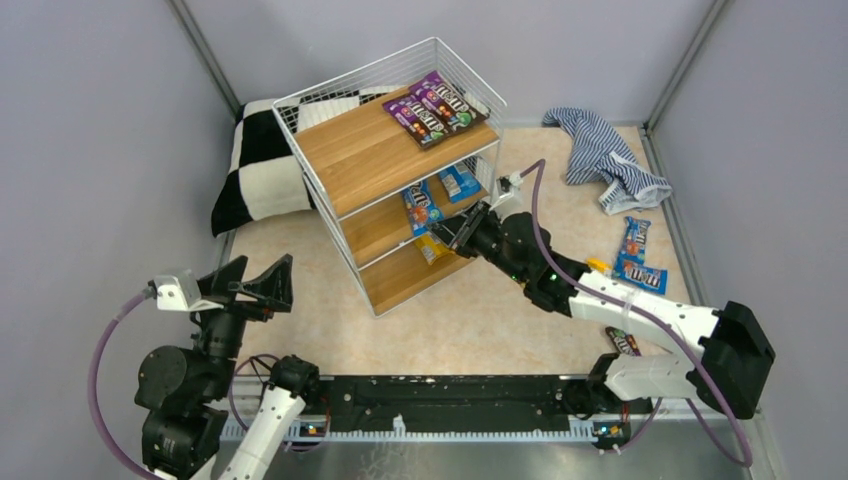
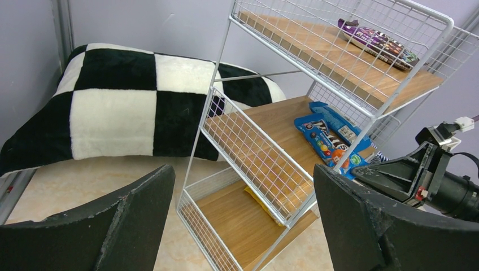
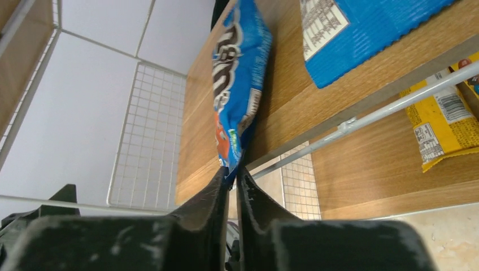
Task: Place and organize the candy bags onto the shelf
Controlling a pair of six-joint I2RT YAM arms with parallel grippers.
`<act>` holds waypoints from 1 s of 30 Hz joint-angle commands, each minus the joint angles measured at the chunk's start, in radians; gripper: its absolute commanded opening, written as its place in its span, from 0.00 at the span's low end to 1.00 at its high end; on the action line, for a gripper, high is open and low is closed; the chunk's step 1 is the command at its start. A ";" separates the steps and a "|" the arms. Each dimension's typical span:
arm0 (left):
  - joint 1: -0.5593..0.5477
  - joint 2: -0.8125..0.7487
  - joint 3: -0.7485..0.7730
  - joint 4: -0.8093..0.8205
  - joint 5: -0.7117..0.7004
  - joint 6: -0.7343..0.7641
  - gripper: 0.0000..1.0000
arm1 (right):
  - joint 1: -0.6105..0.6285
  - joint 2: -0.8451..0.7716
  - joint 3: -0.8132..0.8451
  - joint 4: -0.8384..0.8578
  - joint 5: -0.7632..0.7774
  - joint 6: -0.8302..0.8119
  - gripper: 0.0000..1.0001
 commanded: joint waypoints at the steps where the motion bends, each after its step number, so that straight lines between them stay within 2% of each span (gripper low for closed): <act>1: -0.003 -0.007 0.012 0.026 0.003 0.016 0.98 | 0.011 0.022 0.034 0.064 0.046 0.023 0.05; 2: -0.004 -0.008 0.012 0.025 0.003 0.017 0.98 | 0.009 0.025 0.041 0.058 0.057 0.028 0.00; 12: -0.004 -0.012 0.012 0.023 -0.003 0.035 0.98 | 0.002 0.086 0.179 -0.073 0.106 0.058 0.00; 22: -0.004 -0.027 0.010 0.005 -0.022 0.055 0.98 | -0.079 0.141 0.271 -0.209 -0.051 0.025 0.00; 30: -0.004 -0.025 0.015 0.009 -0.019 0.063 0.98 | -0.097 0.133 0.290 -0.260 -0.035 -0.005 0.05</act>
